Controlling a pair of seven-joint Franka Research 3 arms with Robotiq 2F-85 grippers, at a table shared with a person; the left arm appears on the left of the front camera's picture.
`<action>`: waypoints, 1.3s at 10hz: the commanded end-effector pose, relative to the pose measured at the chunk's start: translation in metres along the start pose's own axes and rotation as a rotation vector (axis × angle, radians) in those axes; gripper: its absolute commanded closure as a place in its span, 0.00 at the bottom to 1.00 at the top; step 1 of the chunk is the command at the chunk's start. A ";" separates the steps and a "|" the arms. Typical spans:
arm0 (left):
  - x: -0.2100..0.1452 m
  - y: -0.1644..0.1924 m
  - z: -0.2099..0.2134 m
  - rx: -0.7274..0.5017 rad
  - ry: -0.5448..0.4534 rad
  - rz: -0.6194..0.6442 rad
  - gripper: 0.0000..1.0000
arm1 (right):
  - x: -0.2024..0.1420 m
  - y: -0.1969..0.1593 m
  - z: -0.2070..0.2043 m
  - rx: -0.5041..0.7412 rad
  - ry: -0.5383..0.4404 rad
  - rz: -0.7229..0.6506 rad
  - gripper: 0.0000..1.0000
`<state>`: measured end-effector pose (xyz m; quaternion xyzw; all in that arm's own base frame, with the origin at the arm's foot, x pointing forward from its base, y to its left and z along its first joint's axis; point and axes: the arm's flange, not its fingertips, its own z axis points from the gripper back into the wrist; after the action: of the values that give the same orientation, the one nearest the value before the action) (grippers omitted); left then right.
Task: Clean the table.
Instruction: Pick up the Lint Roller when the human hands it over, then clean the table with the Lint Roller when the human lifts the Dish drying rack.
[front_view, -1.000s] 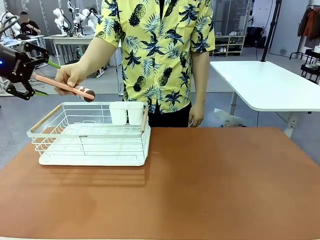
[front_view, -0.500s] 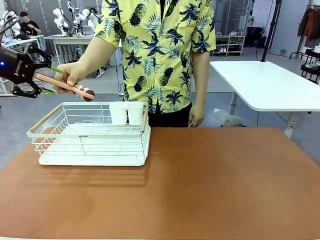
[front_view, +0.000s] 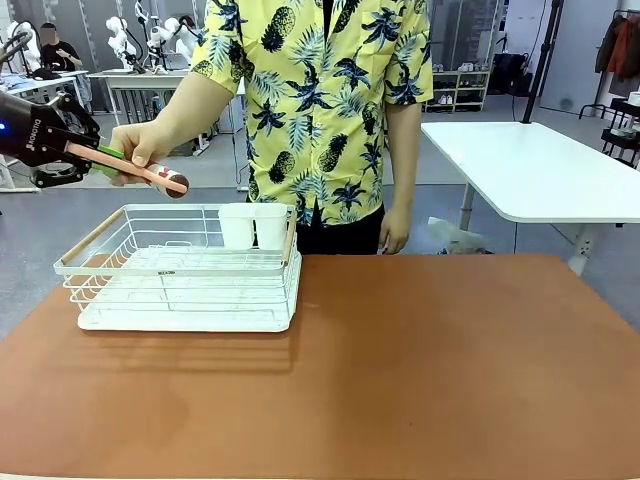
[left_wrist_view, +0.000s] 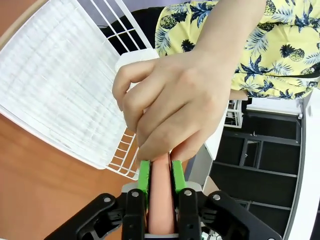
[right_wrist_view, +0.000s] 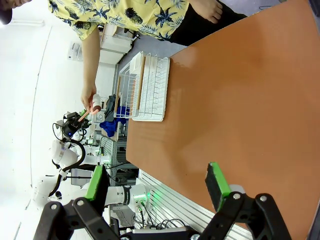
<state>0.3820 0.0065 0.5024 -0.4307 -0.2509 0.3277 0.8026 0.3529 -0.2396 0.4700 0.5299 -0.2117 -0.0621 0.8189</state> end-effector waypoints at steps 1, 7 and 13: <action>-0.002 0.003 -0.006 -0.032 -0.034 -0.024 1.00 | 0.001 0.002 0.002 0.016 -0.006 0.009 0.00; 0.000 0.000 0.000 -0.002 -0.006 -0.011 1.00 | 0.001 0.002 0.002 0.016 -0.006 0.009 0.00; 0.000 0.000 0.000 -0.002 -0.006 -0.011 1.00 | 0.001 0.002 0.002 0.016 -0.006 0.009 0.00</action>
<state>0.3819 0.0069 0.5023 -0.4306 -0.2539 0.3230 0.8036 0.3529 -0.2396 0.4700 0.5299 -0.2117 -0.0621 0.8189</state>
